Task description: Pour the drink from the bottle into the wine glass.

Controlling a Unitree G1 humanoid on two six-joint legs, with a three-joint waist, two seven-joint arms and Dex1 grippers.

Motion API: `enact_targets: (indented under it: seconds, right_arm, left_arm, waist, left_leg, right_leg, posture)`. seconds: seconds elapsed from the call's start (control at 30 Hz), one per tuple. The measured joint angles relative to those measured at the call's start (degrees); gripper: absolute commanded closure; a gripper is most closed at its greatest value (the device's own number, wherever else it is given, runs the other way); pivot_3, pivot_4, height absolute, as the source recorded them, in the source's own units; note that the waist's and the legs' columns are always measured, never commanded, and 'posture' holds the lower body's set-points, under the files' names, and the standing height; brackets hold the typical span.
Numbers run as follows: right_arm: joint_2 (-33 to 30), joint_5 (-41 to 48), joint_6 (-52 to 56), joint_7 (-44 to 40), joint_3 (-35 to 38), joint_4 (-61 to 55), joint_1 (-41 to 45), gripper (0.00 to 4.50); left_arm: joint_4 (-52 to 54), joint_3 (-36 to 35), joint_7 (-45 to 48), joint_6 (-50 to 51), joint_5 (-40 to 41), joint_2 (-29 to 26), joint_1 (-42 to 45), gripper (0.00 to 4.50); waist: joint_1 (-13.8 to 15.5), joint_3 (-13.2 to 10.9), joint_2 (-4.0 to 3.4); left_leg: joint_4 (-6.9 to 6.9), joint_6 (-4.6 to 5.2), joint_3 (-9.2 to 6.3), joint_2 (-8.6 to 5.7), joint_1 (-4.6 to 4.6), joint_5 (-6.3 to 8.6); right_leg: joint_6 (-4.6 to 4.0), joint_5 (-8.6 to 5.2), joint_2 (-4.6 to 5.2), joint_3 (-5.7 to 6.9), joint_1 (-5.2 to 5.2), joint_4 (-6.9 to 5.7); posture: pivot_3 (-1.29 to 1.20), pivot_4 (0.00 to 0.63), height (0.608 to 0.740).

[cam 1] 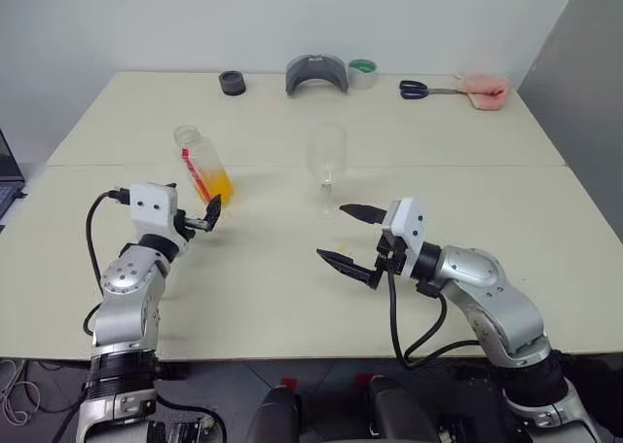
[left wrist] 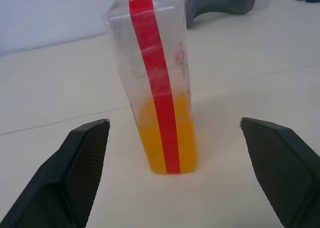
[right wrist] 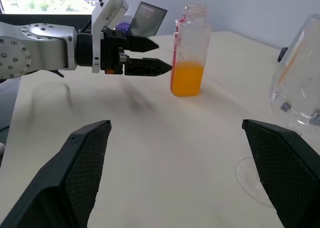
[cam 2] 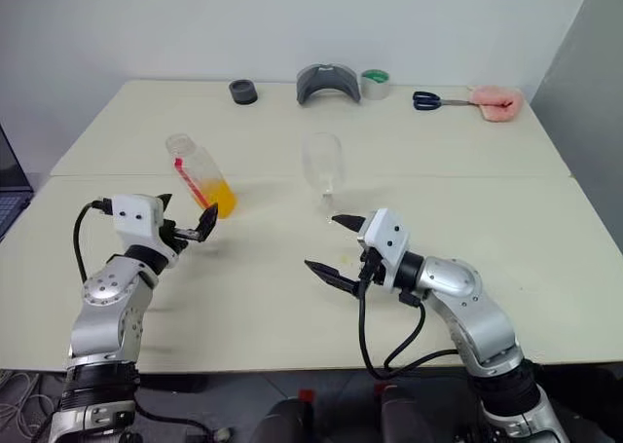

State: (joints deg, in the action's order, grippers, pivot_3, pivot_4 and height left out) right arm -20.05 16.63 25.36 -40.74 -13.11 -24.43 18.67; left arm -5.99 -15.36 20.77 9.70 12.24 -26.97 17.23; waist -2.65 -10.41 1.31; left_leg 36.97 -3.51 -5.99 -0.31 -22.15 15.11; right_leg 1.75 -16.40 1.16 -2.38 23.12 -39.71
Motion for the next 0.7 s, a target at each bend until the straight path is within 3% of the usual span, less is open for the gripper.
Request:
enact_targets:
  seconds: [0.7]
  right_arm:
    - [-0.01, 0.36, 2.49, 1.05, -0.99, -1.24, 0.93, 0.04]
  left_arm:
    - [-18.27, 1.41, 6.4, -1.99, -0.09, -2.71, 13.28, 0.0]
  waist:
    - [-0.02, 0.0, 0.01]
  left_leg:
    - [0.02, -0.01, -0.01, -0.01, -0.02, -0.01]
  right_leg:
    - [0.0, 0.0, 0.0, 0.02, 0.01, -0.01]
  posture:
    - [0.0, 0.15, 0.74]
